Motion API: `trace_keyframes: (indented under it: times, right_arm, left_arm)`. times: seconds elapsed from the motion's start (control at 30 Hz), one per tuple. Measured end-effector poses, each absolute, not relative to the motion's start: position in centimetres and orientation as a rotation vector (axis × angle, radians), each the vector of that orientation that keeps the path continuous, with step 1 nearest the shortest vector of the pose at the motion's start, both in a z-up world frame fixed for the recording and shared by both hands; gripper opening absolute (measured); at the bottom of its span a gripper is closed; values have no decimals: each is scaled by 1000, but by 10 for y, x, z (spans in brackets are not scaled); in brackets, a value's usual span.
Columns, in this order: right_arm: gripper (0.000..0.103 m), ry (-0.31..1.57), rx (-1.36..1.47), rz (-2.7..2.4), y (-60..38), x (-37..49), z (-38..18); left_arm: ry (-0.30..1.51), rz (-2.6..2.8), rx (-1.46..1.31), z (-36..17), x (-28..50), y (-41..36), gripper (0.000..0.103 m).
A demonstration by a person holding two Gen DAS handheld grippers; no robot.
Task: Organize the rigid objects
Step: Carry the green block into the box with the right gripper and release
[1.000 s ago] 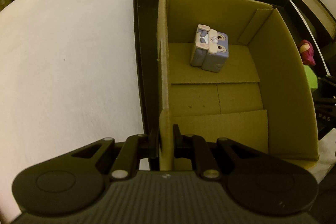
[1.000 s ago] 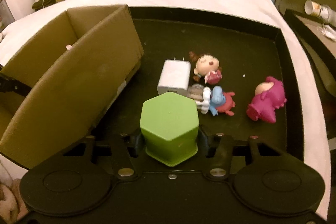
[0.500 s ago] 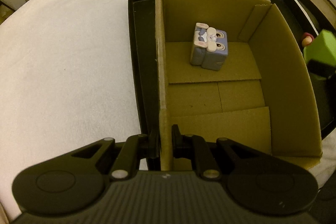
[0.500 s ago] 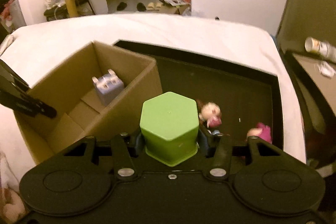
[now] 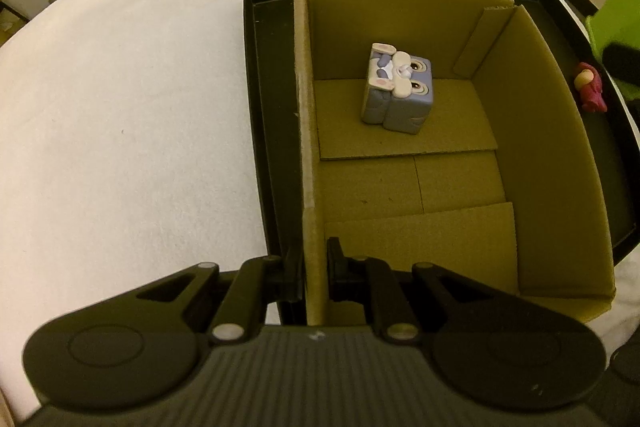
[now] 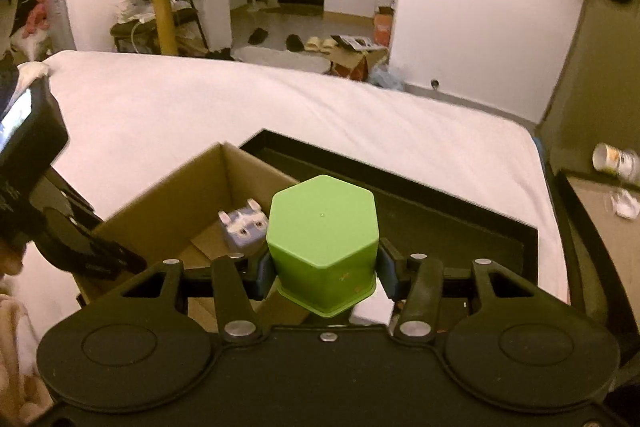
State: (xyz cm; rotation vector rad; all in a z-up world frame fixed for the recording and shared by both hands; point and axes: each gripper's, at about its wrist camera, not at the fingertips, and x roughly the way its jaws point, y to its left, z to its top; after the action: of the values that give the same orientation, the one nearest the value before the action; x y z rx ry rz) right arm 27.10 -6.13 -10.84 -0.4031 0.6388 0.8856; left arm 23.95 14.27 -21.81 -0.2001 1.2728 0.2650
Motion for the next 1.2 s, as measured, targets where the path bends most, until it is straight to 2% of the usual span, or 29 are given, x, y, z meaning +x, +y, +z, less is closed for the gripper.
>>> trace_keyframes:
  times: [0.5, 1.2]
  right_arm:
    - [49, 599, -462, 1022, -18, 254, -106]
    - [50, 748, -617, 1181, 38, 250, -153]
  left_arm:
    - [1270, 258, -229, -206, 235, 152, 10]
    - [1255, 248, -253, -204, 229, 158, 10]
